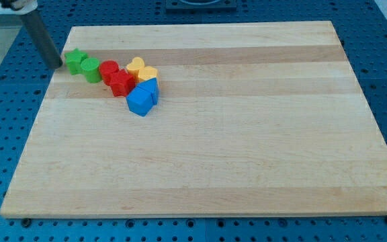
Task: Move the green blocks a little bit right
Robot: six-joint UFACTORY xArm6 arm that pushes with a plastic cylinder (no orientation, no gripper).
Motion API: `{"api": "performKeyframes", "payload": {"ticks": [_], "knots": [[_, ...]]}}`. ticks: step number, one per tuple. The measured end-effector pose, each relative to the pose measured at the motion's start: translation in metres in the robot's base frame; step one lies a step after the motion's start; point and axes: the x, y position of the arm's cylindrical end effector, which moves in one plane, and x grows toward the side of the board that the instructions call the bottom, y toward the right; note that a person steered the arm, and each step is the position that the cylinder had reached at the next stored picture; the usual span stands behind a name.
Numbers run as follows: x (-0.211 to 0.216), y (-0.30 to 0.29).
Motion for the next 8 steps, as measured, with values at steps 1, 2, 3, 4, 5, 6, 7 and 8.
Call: {"api": "performKeyframes", "payload": {"ticks": [1, 2, 3, 4, 5, 6, 7, 8], "knots": [[-0.021, 0.035], [-0.023, 0.04], [-0.022, -0.004], [-0.021, -0.006], [-0.002, -0.005], [0.023, -0.005], [0.028, 0.005], [0.021, 0.036]]}}
